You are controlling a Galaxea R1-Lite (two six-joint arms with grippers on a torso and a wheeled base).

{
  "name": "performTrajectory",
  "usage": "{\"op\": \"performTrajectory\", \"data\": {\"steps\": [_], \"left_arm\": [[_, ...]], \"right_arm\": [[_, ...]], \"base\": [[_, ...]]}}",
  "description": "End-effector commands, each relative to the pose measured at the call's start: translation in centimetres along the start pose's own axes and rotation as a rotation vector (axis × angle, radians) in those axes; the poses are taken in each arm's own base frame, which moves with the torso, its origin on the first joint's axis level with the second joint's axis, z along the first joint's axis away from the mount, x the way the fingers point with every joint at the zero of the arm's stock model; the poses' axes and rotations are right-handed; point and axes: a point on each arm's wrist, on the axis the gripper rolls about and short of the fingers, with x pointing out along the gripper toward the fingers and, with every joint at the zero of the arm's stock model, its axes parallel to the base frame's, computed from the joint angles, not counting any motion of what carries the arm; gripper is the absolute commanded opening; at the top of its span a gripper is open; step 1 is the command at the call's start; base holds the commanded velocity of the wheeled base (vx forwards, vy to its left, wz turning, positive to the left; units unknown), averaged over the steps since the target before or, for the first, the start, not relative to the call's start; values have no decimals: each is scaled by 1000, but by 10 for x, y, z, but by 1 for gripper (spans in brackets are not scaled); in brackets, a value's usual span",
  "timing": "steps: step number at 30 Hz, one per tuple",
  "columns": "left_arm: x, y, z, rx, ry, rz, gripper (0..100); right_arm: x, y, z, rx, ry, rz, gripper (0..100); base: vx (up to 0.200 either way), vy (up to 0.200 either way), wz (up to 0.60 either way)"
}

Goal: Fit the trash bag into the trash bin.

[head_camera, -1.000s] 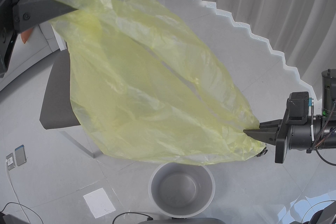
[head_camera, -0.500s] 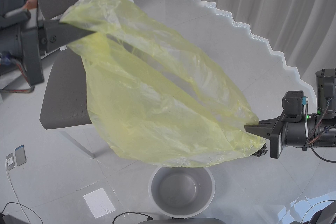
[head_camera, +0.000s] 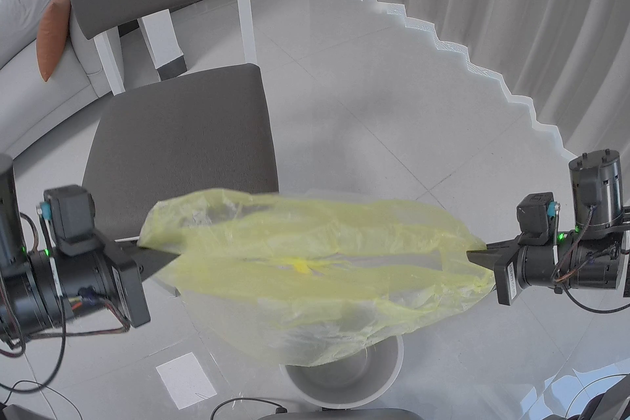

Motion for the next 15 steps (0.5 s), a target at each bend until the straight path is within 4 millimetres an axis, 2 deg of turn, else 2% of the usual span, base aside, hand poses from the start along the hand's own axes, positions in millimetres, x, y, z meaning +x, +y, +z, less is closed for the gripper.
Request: {"op": "performTrajectory", "data": {"steps": [1,3,5,8,15], "left_arm": [[3,1,-38,-43,59,41,0],[4,2,-43,-54,77,46,0],[14,-1,-52,-91,125,36,0],[29,-5,-65,-128,173,24,0],[56,-9,-82,-152,173,3,0]], "right_arm": [[14,-1,-21,0,104,-22,0],[17,0,-23,-1,119,-20,0],[30,0,-31,3,173,-17,0],[39,1,-41,5,228,-5,0],[51,3,-56,7,256,15,0]], "base": [[0,0,0],[0,0,0],[0,0,0],[0,0,0],[0,0,0]]}}
